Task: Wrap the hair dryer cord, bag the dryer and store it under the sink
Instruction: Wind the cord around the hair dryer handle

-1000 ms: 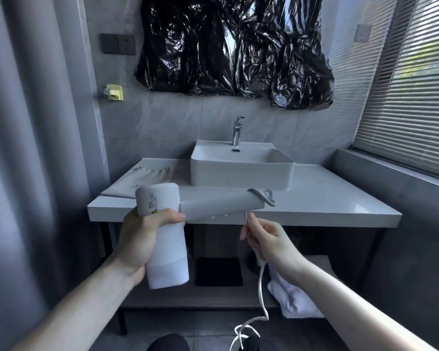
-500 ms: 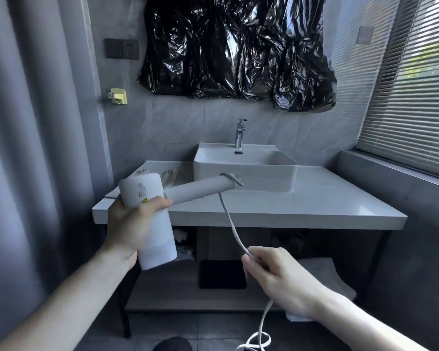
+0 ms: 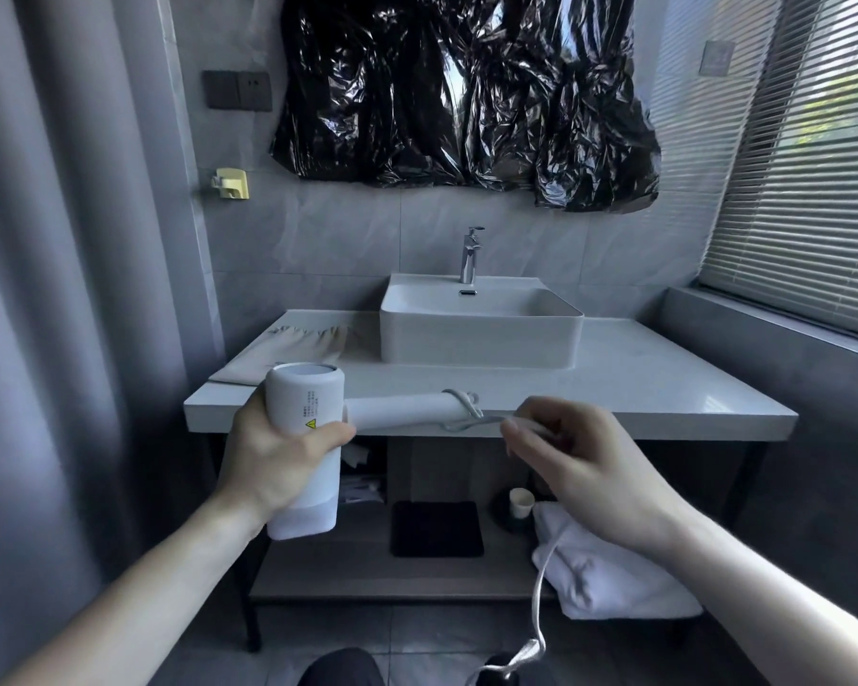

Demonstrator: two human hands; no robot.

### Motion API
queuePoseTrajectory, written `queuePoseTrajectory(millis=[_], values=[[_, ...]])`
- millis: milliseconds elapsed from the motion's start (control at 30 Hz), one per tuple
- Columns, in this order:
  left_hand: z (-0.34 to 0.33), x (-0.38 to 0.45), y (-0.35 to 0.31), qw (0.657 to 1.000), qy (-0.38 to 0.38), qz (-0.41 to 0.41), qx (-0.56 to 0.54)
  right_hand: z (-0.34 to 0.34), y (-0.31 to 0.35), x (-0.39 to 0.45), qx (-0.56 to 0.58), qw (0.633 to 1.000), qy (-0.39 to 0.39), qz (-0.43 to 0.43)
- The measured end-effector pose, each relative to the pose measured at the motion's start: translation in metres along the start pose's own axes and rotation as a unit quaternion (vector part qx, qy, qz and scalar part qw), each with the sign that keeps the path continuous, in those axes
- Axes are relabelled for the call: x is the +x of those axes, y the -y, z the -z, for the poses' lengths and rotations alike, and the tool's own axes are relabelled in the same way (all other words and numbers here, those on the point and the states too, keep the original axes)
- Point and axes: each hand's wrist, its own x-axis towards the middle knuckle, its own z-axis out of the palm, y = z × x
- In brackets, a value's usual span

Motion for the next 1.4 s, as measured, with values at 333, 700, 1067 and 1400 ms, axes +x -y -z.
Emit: queuePoseTrajectory(millis=[333, 700, 1067, 1400], values=[[-0.001, -0.026, -0.006, 0.99, 0.138, -0.028, 0.023, 0.022, -0.013, 0.049, -0.006, 0.994, -0.104, -0.021], [0.007, -0.033, -0.02, 0.976, 0.196, 0.04, -0.089, 0.017, -0.05, 0.063, 0.083, 0.984, -0.063, -0.145], [0.0, -0.022, -0.028, 0.98, 0.11, 0.078, -0.145, -0.032, -0.051, 0.011, 0.15, 0.966, 0.069, -0.201], [-0.002, -0.011, -0.023, 0.99, 0.003, 0.077, -0.118, -0.024, -0.008, -0.024, -0.007, 0.984, 0.137, -0.114]])
